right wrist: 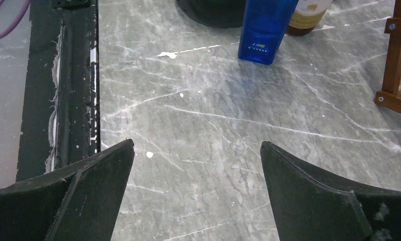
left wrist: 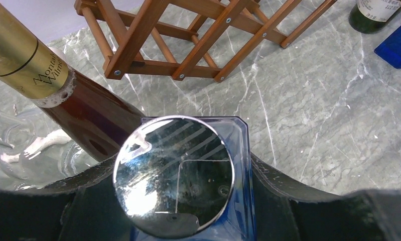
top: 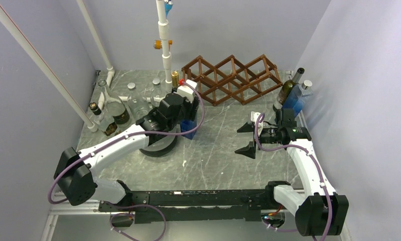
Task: Take the wine bottle off the wine rack
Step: Place the wine bottle at the center of the board.
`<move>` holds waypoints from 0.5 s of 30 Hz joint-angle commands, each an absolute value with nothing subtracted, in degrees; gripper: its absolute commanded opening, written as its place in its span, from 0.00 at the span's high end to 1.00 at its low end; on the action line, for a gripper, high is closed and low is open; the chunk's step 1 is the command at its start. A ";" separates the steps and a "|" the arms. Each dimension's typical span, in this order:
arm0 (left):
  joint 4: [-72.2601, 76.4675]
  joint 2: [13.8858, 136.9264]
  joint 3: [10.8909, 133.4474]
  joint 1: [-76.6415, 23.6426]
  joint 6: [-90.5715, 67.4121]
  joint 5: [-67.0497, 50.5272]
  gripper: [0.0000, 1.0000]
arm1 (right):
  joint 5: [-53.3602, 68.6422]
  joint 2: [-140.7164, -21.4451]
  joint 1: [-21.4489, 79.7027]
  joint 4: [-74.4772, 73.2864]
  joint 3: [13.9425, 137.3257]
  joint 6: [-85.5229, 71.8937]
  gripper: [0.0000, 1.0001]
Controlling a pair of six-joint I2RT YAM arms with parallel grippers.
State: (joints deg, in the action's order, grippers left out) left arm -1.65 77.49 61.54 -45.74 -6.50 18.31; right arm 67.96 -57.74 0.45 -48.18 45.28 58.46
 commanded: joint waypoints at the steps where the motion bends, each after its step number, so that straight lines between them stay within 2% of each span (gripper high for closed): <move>1: 5.27 76.11 66.77 -45.09 -4.07 19.12 1.00 | 69.25 -57.65 0.26 -47.46 45.89 60.16 0.00; 15: 3.32 77.06 68.59 -44.59 -3.25 18.78 1.00 | 69.26 -57.72 0.26 -47.55 45.97 60.29 0.00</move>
